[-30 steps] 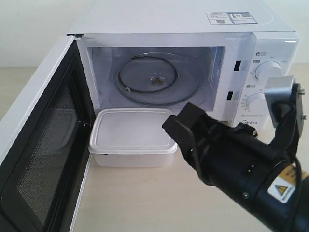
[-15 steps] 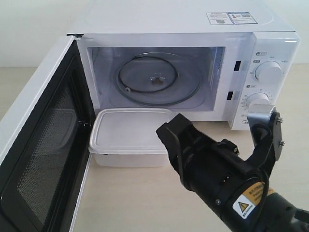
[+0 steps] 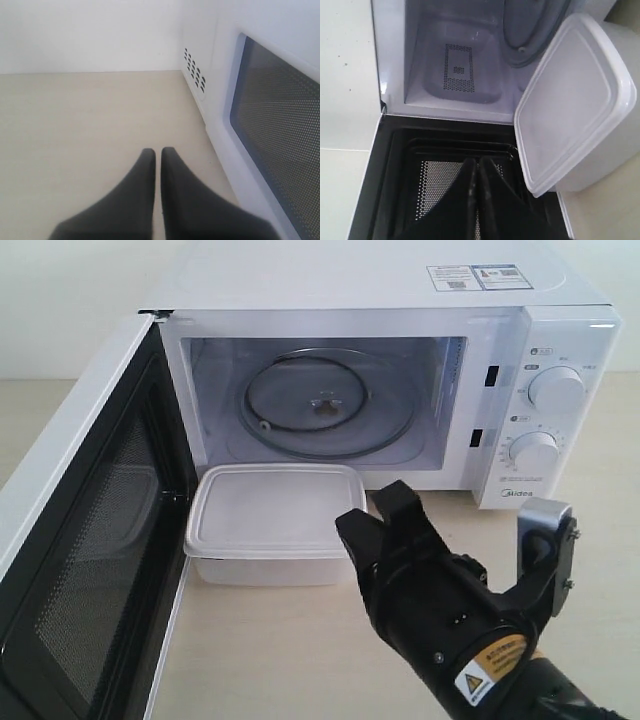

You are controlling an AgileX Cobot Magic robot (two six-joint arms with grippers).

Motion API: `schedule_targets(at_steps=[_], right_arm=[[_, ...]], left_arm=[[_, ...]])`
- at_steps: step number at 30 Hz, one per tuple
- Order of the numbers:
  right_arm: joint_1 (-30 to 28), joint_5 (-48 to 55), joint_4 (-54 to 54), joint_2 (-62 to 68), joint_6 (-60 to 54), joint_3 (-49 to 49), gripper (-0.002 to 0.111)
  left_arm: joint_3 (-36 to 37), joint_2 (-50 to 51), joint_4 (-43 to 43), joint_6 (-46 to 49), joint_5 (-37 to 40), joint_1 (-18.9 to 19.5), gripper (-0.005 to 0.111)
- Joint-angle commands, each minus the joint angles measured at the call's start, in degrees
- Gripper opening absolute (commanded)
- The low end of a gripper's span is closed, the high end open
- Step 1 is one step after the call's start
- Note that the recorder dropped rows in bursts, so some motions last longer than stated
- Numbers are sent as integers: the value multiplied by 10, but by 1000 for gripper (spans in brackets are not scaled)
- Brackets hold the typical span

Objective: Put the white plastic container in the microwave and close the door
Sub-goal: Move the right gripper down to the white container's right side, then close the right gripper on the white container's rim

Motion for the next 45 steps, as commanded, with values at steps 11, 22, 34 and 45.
schedule_targets(at_steps=[11, 22, 34, 45], right_arm=[[1, 26, 7, 50, -11, -23, 0], [-17, 75, -19, 114, 29, -101, 10], [-17, 107, 2, 173, 78, -188, 45], [-17, 163, 83, 176, 65, -210, 45]], left_arm=[[2, -2, -2, -6, -1, -2, 4], [2, -2, -2, -6, -1, -2, 4], [2, -2, -2, -6, -1, -2, 4], [2, -2, -2, -6, -1, -2, 4]])
